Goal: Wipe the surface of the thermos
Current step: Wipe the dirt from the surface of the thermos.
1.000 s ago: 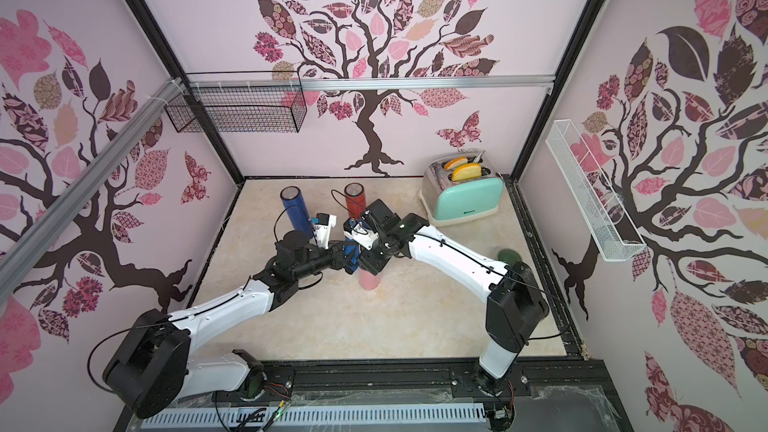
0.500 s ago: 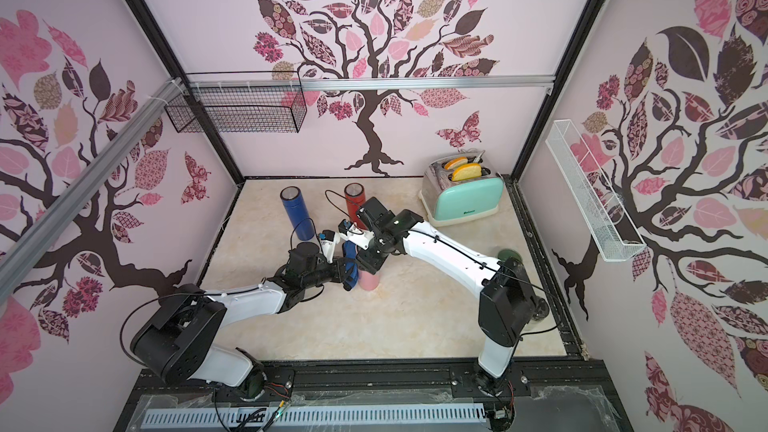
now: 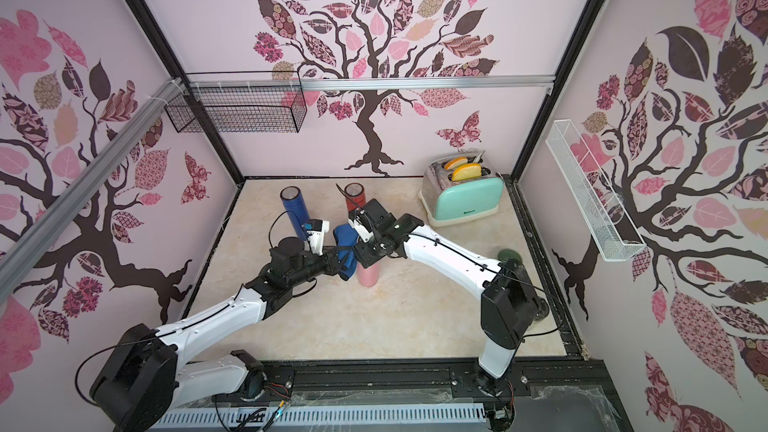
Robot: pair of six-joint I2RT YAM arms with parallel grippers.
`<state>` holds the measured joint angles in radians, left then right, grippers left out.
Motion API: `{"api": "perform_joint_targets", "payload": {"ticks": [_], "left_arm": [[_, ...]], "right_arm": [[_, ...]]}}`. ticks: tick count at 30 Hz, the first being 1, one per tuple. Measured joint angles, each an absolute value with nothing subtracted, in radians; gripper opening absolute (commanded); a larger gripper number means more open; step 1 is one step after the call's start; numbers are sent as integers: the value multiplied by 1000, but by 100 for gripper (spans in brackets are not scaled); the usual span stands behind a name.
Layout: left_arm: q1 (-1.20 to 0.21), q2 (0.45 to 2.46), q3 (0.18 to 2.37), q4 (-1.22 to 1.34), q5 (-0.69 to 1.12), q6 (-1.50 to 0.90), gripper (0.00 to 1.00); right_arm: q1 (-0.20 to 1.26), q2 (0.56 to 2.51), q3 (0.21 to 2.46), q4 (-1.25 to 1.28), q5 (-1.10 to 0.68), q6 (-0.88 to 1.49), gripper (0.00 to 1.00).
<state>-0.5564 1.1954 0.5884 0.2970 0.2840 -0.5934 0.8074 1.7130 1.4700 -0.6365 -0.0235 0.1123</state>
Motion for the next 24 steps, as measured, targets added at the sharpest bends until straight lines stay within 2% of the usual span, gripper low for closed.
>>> {"api": "perform_joint_targets", "payload": {"ticks": [4,17,24], "left_arm": [[-556,1211,586,315,251,-607,0],[-584,1482,456,478,88,-642,0],[-625,1420,456,437,15,-626,0]], "right_arm": [[818,1720,1464,-589,-14,184,0],[833,1784,1561,-654,36,278,0],[835,1810,1599,-685,49,296,0]]}}
